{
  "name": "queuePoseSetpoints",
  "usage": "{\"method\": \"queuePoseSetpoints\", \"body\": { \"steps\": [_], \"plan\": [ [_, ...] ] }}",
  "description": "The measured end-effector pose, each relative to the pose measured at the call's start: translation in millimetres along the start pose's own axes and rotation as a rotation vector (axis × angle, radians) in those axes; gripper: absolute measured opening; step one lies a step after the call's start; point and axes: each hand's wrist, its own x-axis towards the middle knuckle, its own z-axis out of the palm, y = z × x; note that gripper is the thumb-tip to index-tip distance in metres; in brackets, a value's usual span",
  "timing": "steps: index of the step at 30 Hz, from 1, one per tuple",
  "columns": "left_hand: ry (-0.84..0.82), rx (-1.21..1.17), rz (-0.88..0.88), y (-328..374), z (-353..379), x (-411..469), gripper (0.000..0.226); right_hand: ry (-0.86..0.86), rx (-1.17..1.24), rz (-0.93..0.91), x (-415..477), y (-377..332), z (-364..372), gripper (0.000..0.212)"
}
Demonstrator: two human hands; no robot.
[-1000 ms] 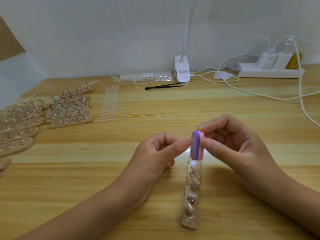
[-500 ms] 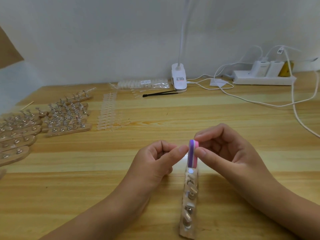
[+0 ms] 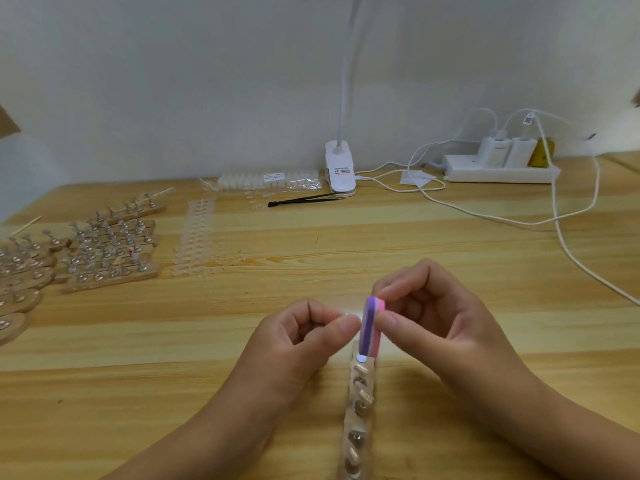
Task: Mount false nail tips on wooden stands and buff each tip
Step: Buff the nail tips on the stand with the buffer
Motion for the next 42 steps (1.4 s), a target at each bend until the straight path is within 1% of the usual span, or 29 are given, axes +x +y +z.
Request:
{"method": "queuePoseSetpoints", "body": {
  "steps": [2,5,6,7,10,11,13,15,16,17,19,21,23,25,26,28,29,30,31,33,34,37,42],
  "plan": [
    [-0.013,0.001,0.004,0,0,-1,0.034,0.038,-0.001,-0.041,3,3,3,0.027],
    [-0.051,0.008,-0.009,1,0,-3,0.033,0.138,0.022,-0.068,12,5,-3,0.022],
    [-0.062,0.017,-0.011,1,0,-3,0.035,0.153,-0.025,-0.068,15,5,-9,0.022],
    [-0.068,0.021,-0.012,1,0,-3,0.039,0.15,-0.142,-0.076,17,6,-16,0.022],
    [-0.052,0.01,-0.013,-3,-3,0,0.056,0.042,-0.774,-0.147,24,15,-41,0.009],
    [-0.052,0.0,-0.012,-3,-4,1,0.058,-0.003,-0.935,-0.169,25,19,-47,0.008],
    [-0.064,-0.027,-0.007,-3,-4,3,0.06,-0.048,-1.118,-0.181,27,22,-53,0.009],
    [-0.068,-0.059,-0.011,-3,-4,4,0.06,-0.012,-1.181,-0.19,26,21,-51,0.018],
    [-0.075,-0.077,-0.013,-2,-5,5,0.06,0.02,-1.148,-0.221,24,19,-49,0.022],
    [-0.084,-0.092,-0.015,-2,-5,5,0.059,0.048,-1.065,-0.254,21,15,-44,0.022],
    [-0.092,-0.097,-0.014,-3,-5,6,0.058,0.053,-0.794,-0.273,16,6,-29,0.017],
    [-0.097,-0.1,-0.01,-3,-6,6,0.06,-0.013,-0.51,-0.215,11,0,-13,0.018],
    [-0.114,-0.093,-0.009,-4,-6,6,0.061,-0.088,-0.3,-0.128,9,-1,-1,0.019],
    [-0.15,-0.076,-0.027,-3,-8,6,0.065,-0.122,-0.195,-0.044,10,-1,5,0.021],
    [-0.176,-0.063,-0.035,-2,-9,6,0.074,-0.134,-0.171,-0.017,11,0,5,0.021],
    [-0.217,-0.021,-0.053,2,-13,4,0.101,-0.19,-0.127,0.022,12,0,6,0.02],
    [-0.242,-0.001,-0.053,3,-15,4,0.107,-0.228,-0.103,0.044,11,1,5,0.02],
    [-0.281,0.006,-0.061,4,-16,5,0.107,-0.261,-0.083,0.067,11,1,4,0.023],
    [-0.33,-0.001,-0.078,5,-18,6,0.101,-0.288,-0.077,0.085,11,2,3,0.026],
    [-0.407,0.0,-0.101,8,-21,7,0.071,-0.326,-0.109,0.089,10,3,1,0.029],
    [-0.43,0.008,-0.106,9,-22,7,0.061,-0.342,-0.115,0.083,10,4,1,0.029],
    [-0.478,0.02,-0.116,10,-24,7,0.046,-0.375,-0.078,0.092,11,6,1,0.027],
    [-0.547,0.033,-0.097,12,-25,6,0.019,-0.407,-0.057,0.103,13,10,-3,0.034]
  ]
}}
